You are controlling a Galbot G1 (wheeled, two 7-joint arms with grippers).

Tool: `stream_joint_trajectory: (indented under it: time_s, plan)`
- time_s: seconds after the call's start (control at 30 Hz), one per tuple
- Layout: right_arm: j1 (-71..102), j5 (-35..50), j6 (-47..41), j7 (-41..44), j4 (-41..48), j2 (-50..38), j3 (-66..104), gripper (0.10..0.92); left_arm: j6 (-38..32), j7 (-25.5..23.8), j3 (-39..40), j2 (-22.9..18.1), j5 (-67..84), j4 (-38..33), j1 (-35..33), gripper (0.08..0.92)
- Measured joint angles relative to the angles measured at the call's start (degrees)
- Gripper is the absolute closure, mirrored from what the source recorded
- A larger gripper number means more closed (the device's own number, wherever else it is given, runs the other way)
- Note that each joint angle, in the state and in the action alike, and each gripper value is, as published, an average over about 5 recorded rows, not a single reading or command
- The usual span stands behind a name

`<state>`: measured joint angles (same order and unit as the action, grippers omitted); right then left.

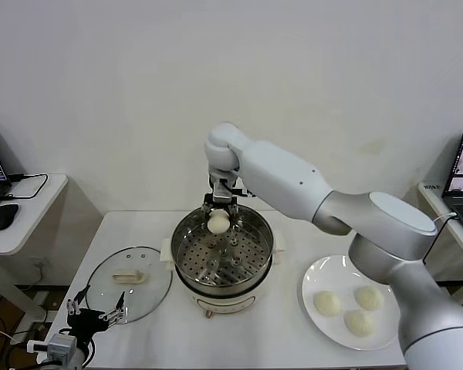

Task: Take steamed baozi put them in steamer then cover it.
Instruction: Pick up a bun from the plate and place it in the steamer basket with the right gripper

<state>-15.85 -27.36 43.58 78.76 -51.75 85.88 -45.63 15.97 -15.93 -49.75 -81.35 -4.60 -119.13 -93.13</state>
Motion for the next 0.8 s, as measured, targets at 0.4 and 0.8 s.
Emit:
stream_joint_trajectory:
  time_s: [0.4, 0.8]
  plan:
    - [1.9, -3.45, 0.08, -1.24, 1.77, 0.72, 0.87, 0.44, -0.05, 0.4, 0.47, 0.09, -0.36, 0.63, 0.03, 0.177]
    - [2.32, -4.09, -2.28, -1.69, 1.87, 0.05, 0.53, 0.241, -0.05, 0.45, 0.74, -0.01, -0.46, 0.88, 0.17, 0.177]
